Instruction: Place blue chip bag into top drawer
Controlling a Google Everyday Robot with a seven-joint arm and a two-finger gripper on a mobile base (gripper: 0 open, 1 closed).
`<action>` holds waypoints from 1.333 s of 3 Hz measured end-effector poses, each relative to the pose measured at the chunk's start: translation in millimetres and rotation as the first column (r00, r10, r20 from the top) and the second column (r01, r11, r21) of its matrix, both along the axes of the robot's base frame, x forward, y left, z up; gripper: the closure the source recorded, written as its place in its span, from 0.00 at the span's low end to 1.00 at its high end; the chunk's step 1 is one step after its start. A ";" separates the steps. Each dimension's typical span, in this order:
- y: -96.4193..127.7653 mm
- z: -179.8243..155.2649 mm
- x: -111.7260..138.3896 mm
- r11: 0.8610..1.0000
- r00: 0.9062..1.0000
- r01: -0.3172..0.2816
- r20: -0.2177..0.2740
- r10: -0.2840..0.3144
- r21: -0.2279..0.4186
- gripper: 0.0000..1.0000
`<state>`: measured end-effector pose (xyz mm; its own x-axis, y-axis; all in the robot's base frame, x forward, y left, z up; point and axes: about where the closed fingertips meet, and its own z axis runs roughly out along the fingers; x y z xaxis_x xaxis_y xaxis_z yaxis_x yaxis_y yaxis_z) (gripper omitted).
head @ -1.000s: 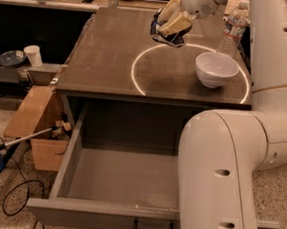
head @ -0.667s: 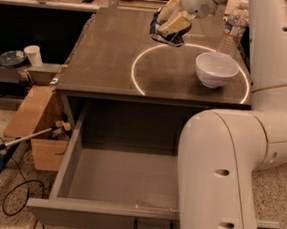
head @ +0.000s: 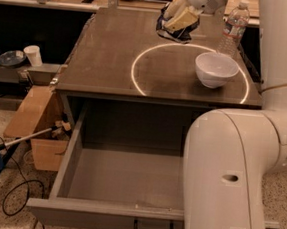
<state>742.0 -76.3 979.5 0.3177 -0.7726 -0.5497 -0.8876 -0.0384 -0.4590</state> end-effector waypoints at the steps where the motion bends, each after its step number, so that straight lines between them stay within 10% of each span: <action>1: -12.9 12.7 -11.1 0.999 0.999 0.046 -0.015 -0.046 -0.021 1.00; 4: -49.8 91.8 -99.2 0.970 0.966 0.244 0.080 -0.244 0.008 1.00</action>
Offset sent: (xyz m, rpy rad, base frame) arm -0.1135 -0.0299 0.0091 -0.0700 0.0408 -0.1767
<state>642.9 -126.1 1071.3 0.1621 -0.8331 -0.5288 -0.8305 0.1742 -0.5290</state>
